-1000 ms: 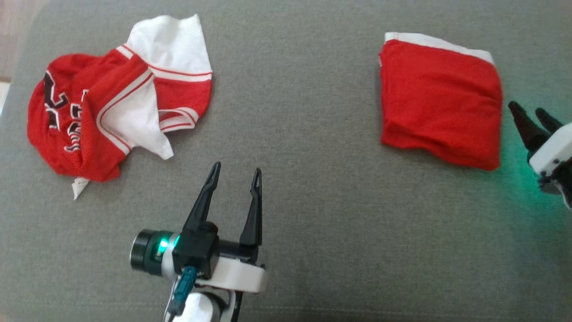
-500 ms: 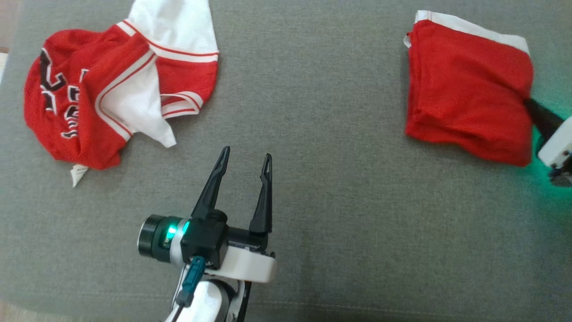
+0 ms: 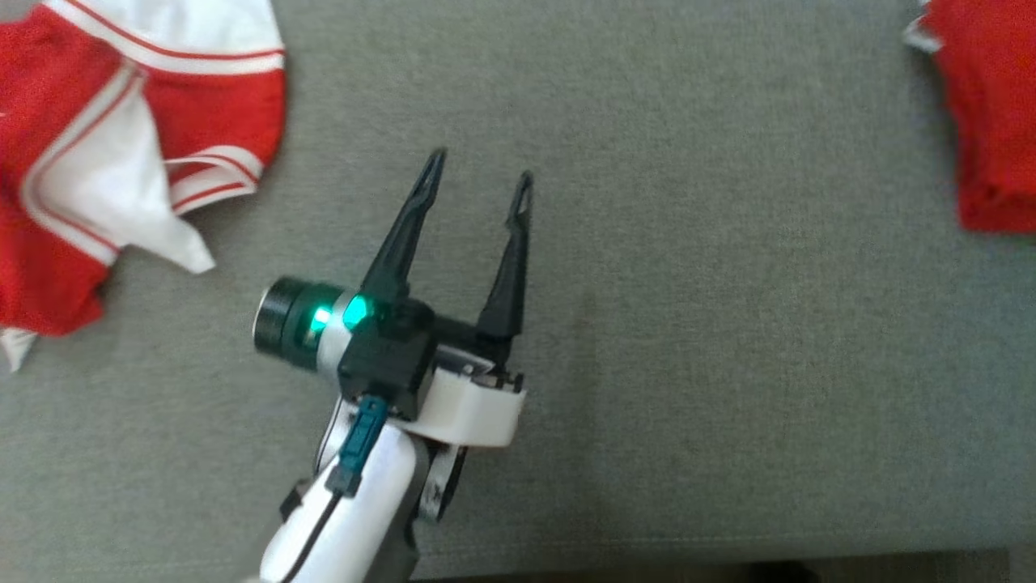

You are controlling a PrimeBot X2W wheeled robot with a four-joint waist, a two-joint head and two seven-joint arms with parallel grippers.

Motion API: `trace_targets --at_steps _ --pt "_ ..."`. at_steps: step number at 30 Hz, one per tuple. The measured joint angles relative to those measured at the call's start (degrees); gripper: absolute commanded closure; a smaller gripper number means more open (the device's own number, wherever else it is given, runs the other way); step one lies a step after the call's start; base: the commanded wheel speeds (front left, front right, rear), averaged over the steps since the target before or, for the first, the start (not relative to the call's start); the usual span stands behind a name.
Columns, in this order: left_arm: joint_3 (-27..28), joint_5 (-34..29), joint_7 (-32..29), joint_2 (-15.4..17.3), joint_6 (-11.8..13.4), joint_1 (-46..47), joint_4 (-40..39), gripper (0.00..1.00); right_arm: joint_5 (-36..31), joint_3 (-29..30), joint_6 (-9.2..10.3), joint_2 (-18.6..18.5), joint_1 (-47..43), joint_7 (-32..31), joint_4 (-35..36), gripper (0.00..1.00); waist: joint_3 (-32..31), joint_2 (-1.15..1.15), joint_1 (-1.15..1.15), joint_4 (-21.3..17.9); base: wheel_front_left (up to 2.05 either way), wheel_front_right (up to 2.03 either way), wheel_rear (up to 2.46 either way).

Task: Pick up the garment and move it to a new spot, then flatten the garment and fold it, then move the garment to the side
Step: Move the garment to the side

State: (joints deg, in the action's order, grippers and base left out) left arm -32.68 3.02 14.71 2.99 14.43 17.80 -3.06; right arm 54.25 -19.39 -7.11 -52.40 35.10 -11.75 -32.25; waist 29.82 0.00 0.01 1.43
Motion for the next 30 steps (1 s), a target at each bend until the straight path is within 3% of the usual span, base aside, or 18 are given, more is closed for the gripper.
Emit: trace_targets --at_steps 7,15,16,17,18,23,30 --pt "-2.0 -1.0 0.0 0.0 -0.8 6.0 -0.8 0.0 -1.5 4.1 0.0 -3.4 2.3 3.1 -1.6 1.0 5.2 0.0 0.0 -2.2 0.0 0.0 0.0" --pt "-4.4 -1.0 0.0 -0.1 -0.1 10.0 -2.9 0.0 -5.5 9.9 0.0 -6.0 3.4 5.9 -7.2 1.0 9.7 0.0 0.0 -4.5 0.0 0.0 0.0" --pt "-4.5 -1.0 0.0 0.0 -0.1 10.1 -2.9 0.0 -6.3 10.4 0.0 -6.0 3.7 5.9 -7.9 0.88 9.7 0.0 0.0 -4.6 0.0 0.0 0.0" --pt "-4.7 -1.0 0.0 0.0 0.0 10.2 -2.8 0.0 -6.9 10.5 0.0 -5.9 4.1 5.9 -8.3 0.12 9.6 0.0 0.0 -4.5 0.0 0.0 0.0" --pt "-4.9 -1.0 0.0 0.0 0.0 10.4 -2.7 0.0 -8.3 10.6 0.0 -5.7 4.6 6.7 -8.4 0.0 9.4 0.0 -0.01 -4.5 0.0 0.0 0.0" --pt "-4.7 -0.9 0.0 0.0 0.3 10.5 -1.8 0.0 -18.4 12.2 0.0 -1.9 9.3 13.8 -9.2 0.0 6.9 0.0 -0.01 -3.9 0.0 0.0 0.0" --pt "-0.3 2.1 0.0 -0.1 1.3 2.7 1.5 0.0 -23.6 6.0 0.0 11.9 8.6 19.1 -6.3 0.0 -0.6 0.0 -0.01 -3.0 0.0 0.0 0.0"
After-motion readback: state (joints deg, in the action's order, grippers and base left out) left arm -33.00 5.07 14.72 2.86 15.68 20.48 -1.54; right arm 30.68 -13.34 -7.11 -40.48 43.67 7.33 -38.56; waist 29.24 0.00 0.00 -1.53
